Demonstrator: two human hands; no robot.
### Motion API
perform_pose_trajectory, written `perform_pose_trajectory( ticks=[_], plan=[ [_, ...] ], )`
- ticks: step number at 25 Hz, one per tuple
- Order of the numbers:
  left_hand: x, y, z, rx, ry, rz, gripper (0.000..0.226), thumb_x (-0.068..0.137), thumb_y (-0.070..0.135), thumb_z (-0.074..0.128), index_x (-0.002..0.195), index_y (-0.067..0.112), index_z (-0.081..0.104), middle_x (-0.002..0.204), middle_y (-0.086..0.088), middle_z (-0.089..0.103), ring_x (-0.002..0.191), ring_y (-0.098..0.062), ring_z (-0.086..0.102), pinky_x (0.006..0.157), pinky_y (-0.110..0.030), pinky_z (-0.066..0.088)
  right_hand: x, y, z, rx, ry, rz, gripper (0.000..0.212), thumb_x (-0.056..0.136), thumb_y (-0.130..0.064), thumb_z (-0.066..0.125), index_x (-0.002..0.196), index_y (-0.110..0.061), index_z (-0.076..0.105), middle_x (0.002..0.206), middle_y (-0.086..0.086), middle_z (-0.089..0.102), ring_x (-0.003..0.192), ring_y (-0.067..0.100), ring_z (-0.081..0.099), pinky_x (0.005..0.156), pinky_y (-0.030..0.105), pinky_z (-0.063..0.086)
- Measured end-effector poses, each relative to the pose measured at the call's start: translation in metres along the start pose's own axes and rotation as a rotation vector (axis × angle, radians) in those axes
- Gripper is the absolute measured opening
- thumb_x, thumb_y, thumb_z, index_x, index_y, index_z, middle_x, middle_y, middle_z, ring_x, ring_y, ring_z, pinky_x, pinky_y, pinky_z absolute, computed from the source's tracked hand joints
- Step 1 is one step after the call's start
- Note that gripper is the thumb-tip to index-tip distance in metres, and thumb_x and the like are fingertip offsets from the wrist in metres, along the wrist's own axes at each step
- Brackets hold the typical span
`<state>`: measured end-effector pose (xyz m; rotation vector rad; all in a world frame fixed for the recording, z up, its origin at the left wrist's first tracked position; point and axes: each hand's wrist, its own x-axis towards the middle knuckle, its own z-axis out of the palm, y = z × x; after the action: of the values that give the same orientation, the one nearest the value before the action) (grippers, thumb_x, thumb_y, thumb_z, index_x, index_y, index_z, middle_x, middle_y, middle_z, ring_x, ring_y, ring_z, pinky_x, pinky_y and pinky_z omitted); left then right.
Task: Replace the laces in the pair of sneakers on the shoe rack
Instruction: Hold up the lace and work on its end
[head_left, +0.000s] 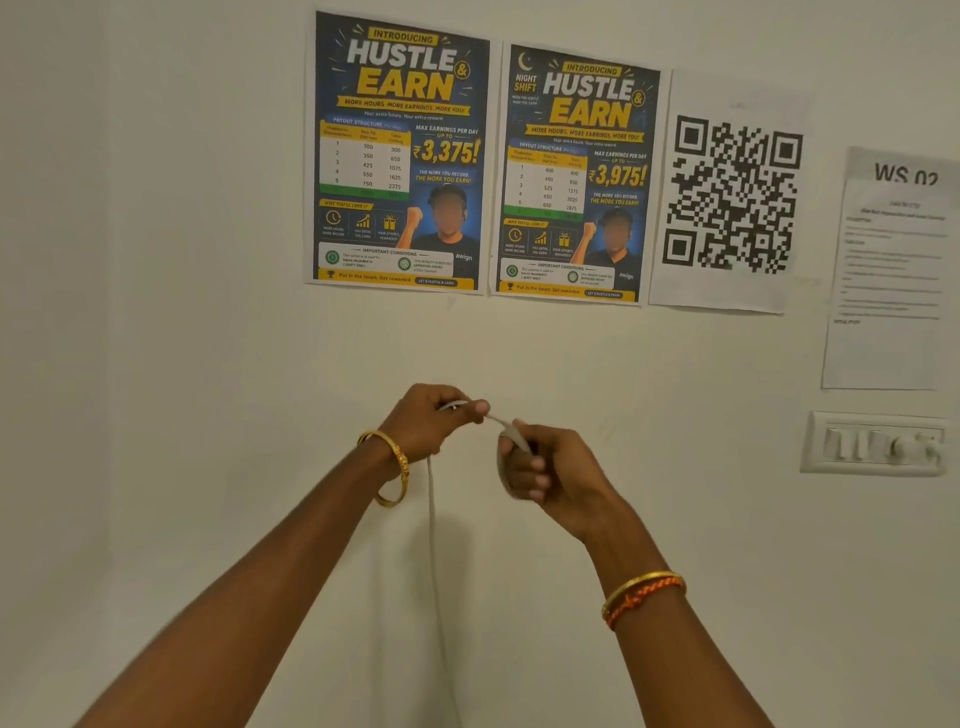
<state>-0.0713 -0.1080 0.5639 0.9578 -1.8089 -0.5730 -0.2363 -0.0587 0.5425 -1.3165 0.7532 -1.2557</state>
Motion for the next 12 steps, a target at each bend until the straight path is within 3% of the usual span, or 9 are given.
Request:
perform_pose_trajectory(
  ticks=[3, 6, 9, 12],
  plan=[
    [-0.016, -0.013, 0.014, -0.118, -0.148, -0.158, 0.033, 0.094, 0.041, 0.050, 0.079, 0.017, 0.068, 0.055, 0.002, 0.034, 0.047, -0.011, 0.033, 0.046, -0.021, 0.038, 0.003, -0.013, 0.004, 0.420, 0.001, -0.122, 0.035, 0.099, -0.018, 0.034, 0.080, -0.001, 0.057, 0.050, -0.001, 0.041, 0.040, 0.008, 0.039, 0.039, 0.018, 0.037],
    [-0.029, -0.013, 0.026, -0.072, -0.347, -0.180, 0.033, 0.098, 0.038, 0.044, 0.086, 0.018, 0.067, 0.054, 0.004, 0.032, 0.045, -0.008, 0.031, 0.044, -0.019, 0.037, 0.015, -0.014, 0.005, 0.617, 0.165, -0.258, 0.032, 0.101, -0.014, 0.035, 0.091, 0.005, 0.059, 0.069, 0.009, 0.060, 0.056, 0.014, 0.063, 0.055, 0.022, 0.055],
    [-0.027, -0.001, 0.029, 0.048, -0.403, -0.077, 0.032, 0.097, 0.038, 0.045, 0.084, 0.019, 0.068, 0.051, 0.005, 0.034, 0.042, -0.007, 0.032, 0.045, -0.018, 0.038, 0.027, -0.004, 0.004, 0.521, 0.335, -0.308, 0.031, 0.102, -0.012, 0.034, 0.099, 0.008, 0.057, 0.089, 0.018, 0.064, 0.075, 0.023, 0.069, 0.064, 0.026, 0.058],
    [-0.019, 0.009, 0.024, 0.227, -0.293, 0.037, 0.029, 0.094, 0.037, 0.052, 0.079, 0.018, 0.069, 0.060, 0.006, 0.054, 0.053, -0.004, 0.047, 0.055, -0.017, 0.038, 0.026, 0.009, 0.002, 0.156, 0.417, -0.226, 0.028, 0.100, -0.010, 0.036, 0.102, 0.006, 0.059, 0.089, 0.019, 0.067, 0.073, 0.023, 0.067, 0.069, 0.028, 0.055]
  ],
)
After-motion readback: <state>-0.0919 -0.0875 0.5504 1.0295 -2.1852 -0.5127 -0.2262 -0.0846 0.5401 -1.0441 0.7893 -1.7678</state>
